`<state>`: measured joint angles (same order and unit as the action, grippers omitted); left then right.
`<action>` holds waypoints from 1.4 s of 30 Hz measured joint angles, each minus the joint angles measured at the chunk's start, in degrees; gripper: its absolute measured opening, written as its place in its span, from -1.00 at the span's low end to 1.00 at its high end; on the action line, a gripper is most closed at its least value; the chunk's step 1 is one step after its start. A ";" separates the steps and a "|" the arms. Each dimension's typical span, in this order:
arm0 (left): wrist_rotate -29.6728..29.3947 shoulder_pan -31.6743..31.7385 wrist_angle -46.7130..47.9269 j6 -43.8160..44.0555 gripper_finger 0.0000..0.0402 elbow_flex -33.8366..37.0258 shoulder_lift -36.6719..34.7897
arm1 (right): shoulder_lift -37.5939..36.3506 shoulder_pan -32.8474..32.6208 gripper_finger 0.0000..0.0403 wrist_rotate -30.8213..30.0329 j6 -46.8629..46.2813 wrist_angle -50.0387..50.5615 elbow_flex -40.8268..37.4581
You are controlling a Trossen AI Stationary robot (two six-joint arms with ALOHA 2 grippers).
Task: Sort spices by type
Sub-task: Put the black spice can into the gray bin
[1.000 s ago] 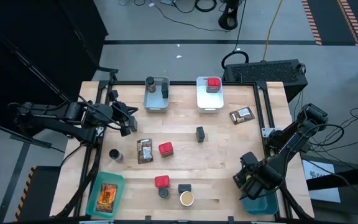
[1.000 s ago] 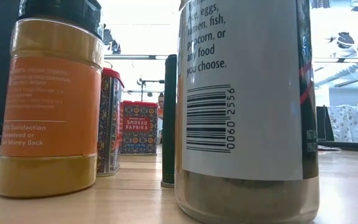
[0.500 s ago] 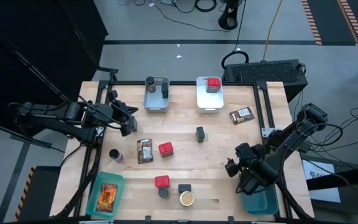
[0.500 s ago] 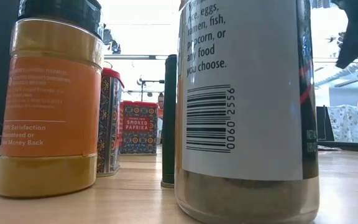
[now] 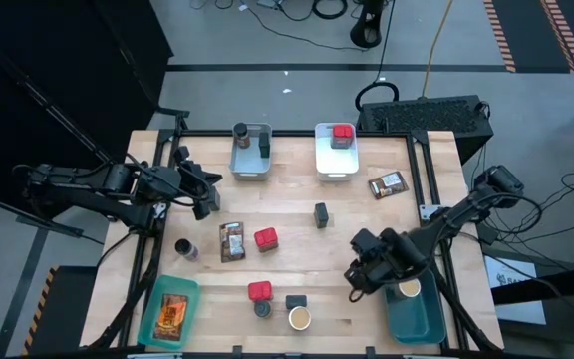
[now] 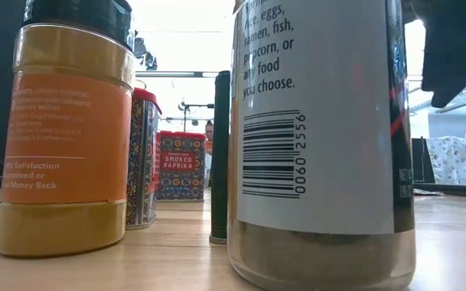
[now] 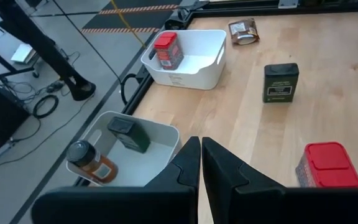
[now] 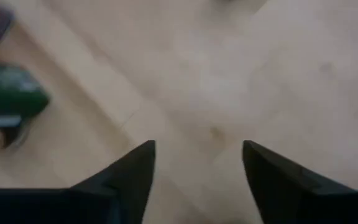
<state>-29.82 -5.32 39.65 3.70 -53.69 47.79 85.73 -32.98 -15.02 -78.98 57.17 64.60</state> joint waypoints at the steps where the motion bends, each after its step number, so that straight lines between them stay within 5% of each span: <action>1: 0.00 -0.01 0.06 0.00 -0.90 0.00 0.00 | 0.10 0.56 -0.04 1.93 0.57 -0.46 0.00; 9: 0.02 0.00 0.49 0.02 -0.90 0.00 0.00 | 0.12 1.80 -0.69 16.24 -2.22 2.98 -0.01; 14: 0.02 -0.02 0.49 0.00 -0.90 0.00 0.00 | 0.46 1.37 -0.97 19.33 -2.58 3.05 -0.52; 42: 0.07 0.00 0.41 0.39 -0.90 0.00 0.00 | 2.65 -0.14 -1.00 21.08 -1.27 8.06 -1.57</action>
<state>-29.76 -5.32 40.07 4.10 -53.69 47.79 88.38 -33.12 6.06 -80.24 65.24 63.02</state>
